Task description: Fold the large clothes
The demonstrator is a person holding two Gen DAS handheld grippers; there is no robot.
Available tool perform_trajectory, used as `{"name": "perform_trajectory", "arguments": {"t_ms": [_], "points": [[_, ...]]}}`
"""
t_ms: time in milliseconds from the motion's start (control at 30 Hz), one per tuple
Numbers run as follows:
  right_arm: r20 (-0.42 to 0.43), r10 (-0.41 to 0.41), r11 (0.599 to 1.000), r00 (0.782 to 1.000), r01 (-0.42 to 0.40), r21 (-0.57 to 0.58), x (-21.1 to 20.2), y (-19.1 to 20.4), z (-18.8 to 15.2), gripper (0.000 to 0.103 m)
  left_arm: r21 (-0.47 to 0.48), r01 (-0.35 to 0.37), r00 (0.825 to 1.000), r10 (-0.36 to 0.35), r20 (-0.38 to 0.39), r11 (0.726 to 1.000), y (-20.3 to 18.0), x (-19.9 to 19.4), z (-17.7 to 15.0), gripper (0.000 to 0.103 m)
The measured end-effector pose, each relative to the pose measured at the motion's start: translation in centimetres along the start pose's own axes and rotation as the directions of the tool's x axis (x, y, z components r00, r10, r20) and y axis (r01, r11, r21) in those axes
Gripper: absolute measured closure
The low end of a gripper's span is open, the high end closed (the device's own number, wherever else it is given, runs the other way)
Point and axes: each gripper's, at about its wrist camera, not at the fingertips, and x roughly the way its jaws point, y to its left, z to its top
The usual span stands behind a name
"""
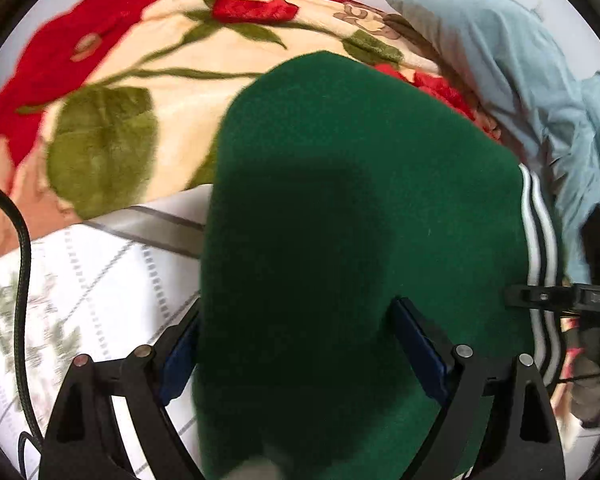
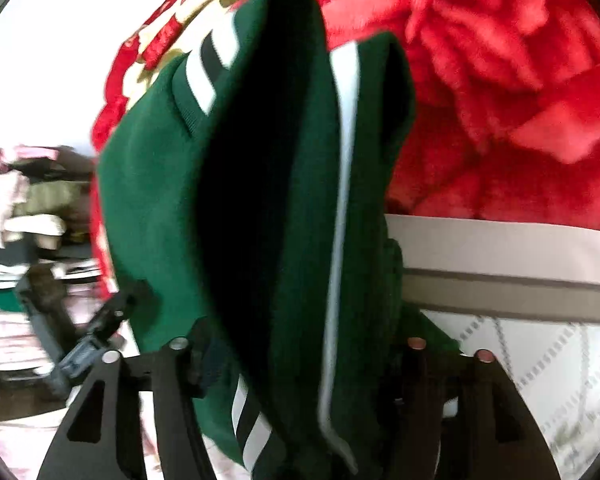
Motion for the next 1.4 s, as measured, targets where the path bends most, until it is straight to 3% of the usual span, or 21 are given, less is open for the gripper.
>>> {"name": "perform_trajectory", "arguments": {"t_ms": [67, 133, 200, 233, 267, 400, 467, 833, 933, 1000, 1267, 1400], "points": [[0.062, -0.119, 0.991, 0.991, 0.122, -0.050, -1.2, 1.6, -1.2, 0.032, 0.017, -0.100, 0.995, 0.100, 0.006, 0.995, -0.7, -1.2, -0.9, 0.013], [0.140, -0.276, 0.952, 0.951, 0.291, -0.095, -2.8, 3.8, -2.6, 0.030, 0.031, -0.164, 0.986, 0.163, 0.029, 0.986, -1.4, -2.7, -2.1, 0.013], [0.196, -0.356, 0.917, 0.914, 0.382, -0.117, -4.3, 5.3, -4.1, 0.027, 0.046, -0.230, 0.972, 0.228, 0.053, 0.972, -2.3, -4.5, -3.5, 0.011], [0.203, -0.372, 0.909, 0.906, 0.400, -0.115, -4.8, 6.6, -4.9, 0.015, 0.050, -0.258, 0.965, 0.255, 0.061, 0.965, -2.6, -5.2, -4.0, 0.009], [0.207, -0.390, 0.903, 0.897, 0.416, -0.105, -5.3, 7.7, -6.1, 0.009, 0.052, -0.294, 0.954, 0.290, 0.072, 0.954, -3.2, -6.6, -5.1, 0.008], [0.255, -0.479, 0.855, 0.840, 0.512, -0.080, -8.5, 8.6, -12.7, 0.006, 0.013, -0.315, 0.944, 0.312, 0.105, 0.949, -4.4, -11.5, -7.5, 0.003], [0.278, -0.504, 0.839, 0.818, 0.540, -0.067, -10.0, 11.4, -17.0, 0.006, -0.004, -0.319, 0.940, 0.317, 0.127, 0.948, -5.4, -14.3, -8.4, 0.003], [0.462, -0.554, 0.775, 0.693, 0.632, -0.019, -25.6, 19.5, -32.8, 0.003, -0.027, -0.271, 0.931, 0.269, 0.246, 0.962, -11.8, -31.3, -12.2, 0.002], [0.499, -0.548, 0.773, 0.672, 0.635, -0.006, -30.0, 22.0, -36.4, 0.003, -0.015, -0.250, 0.934, 0.245, 0.259, 0.968, -13.2, -35.5, -13.6, 0.002], [0.518, -0.535, 0.779, 0.667, 0.627, -0.003, -33.0, 23.5, -38.7, 0.003, 0.002, -0.258, 0.928, 0.248, 0.279, 0.966, -14.2, -38.9, -14.9, 0.002], [0.621, -0.497, 0.773, 0.606, 0.634, 0.000, -43.9, 30.2, -47.7, 0.003, 0.012, -0.275, 0.906, 0.255, 0.337, 0.961, -15.9, -49.1, -18.5, 0.002], [0.661, -0.468, 0.778, 0.587, 0.628, -0.007, -48.1, 32.8, -51.4, 0.003, -0.012, -0.258, 0.904, 0.246, 0.348, 0.966, -16.1, -53.1, -19.8, 0.002]]}}
